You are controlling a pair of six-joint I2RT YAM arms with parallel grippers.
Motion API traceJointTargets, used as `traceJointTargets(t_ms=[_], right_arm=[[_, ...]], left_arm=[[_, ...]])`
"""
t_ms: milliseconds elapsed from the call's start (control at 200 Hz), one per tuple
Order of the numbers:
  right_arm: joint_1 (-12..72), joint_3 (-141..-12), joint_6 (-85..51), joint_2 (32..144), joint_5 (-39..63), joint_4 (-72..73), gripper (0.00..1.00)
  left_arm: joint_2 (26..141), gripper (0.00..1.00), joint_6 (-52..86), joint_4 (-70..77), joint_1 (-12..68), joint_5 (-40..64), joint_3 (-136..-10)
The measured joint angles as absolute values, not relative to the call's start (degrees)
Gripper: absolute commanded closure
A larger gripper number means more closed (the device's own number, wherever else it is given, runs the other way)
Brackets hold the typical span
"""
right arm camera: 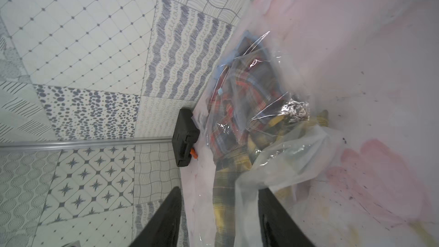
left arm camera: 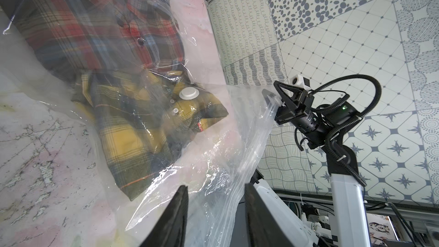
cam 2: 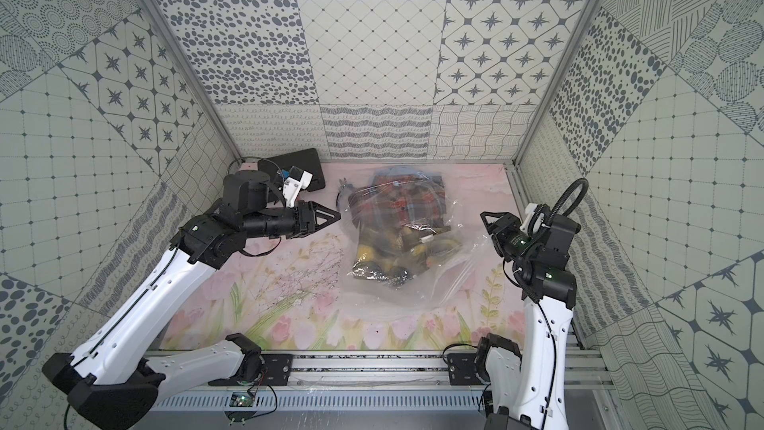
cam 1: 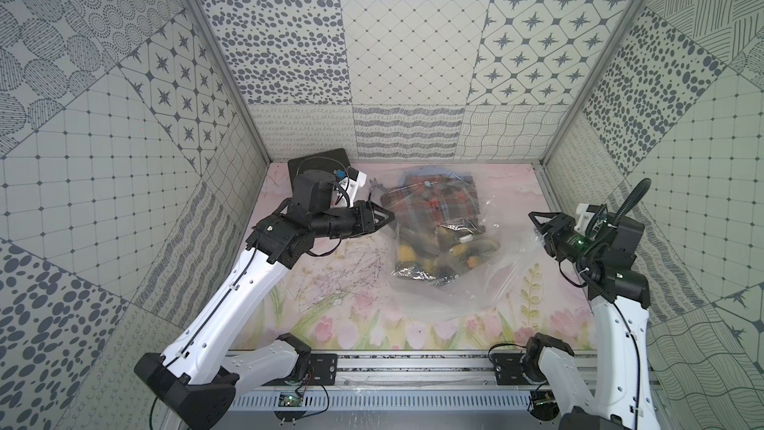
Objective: Place the folded shirt into the vacuum bag
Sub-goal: Adjust the vacuum bag at the center of the board.
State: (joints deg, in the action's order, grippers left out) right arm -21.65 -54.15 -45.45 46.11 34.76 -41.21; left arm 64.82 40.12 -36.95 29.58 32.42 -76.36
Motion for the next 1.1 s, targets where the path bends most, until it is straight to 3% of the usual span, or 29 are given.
traceJointTargets(t_ms=[240, 375, 565, 690, 780, 1100], right_arm=[[-21.2, -63.2, -34.1, 46.5, 18.2, -52.9, 0.34], [-14.5, -63.8, -30.3, 48.0, 12.7, -54.7, 0.31], [0.8, -59.3, -29.6, 53.8, 10.4, -52.8, 0.44], [7.9, -49.4, -31.9, 58.8, 12.1, -47.2, 0.59], [9.4, -42.1, -34.6, 62.4, 14.2, -43.0, 0.68], [10.3, -36.3, -40.7, 77.8, 19.5, -25.7, 0.73]], left_arm=[[71.2, 0.57, 37.1, -36.2, 33.9, 28.3, -76.2], [80.1, 0.60, 36.1, -33.3, 40.3, 25.7, -74.7], [94.0, 0.66, 34.9, -28.9, 45.5, 24.0, -73.8], [100.5, 0.67, 34.0, -27.1, 46.5, 23.1, -72.7], [104.4, 0.68, 33.6, -26.3, 46.4, 22.5, -72.4], [114.2, 0.72, 32.8, -23.8, 41.7, 24.4, -75.0]])
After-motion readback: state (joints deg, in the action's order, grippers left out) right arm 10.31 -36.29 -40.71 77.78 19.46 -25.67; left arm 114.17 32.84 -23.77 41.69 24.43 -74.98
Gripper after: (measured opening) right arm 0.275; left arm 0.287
